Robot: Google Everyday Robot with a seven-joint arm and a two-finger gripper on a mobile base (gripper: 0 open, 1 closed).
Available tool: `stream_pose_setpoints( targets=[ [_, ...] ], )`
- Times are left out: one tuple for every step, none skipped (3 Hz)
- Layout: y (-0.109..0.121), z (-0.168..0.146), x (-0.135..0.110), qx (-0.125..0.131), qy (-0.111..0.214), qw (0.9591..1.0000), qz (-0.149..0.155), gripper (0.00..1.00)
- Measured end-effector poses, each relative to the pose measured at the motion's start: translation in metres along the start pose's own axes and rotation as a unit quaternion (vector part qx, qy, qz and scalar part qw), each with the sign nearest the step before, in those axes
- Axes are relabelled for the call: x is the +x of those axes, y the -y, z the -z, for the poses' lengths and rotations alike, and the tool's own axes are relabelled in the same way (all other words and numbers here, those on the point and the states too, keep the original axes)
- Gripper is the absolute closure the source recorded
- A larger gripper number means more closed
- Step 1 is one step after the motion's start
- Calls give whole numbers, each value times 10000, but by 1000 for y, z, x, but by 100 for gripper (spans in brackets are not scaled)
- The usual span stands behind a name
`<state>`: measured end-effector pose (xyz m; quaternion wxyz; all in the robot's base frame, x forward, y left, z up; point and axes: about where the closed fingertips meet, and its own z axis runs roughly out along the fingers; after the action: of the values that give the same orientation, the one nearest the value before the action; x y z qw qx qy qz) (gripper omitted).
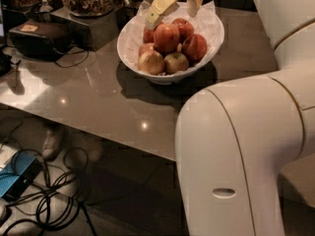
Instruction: Pick apple from white bowl
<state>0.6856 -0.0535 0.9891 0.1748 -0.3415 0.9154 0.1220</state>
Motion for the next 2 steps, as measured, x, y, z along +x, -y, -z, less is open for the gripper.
stream_pose_setpoints(
  targets=[
    [-6, 0, -4, -87, 3, 10000, 28, 19],
    [-9, -5, -10, -88, -18, 9999, 65, 23]
  ],
)
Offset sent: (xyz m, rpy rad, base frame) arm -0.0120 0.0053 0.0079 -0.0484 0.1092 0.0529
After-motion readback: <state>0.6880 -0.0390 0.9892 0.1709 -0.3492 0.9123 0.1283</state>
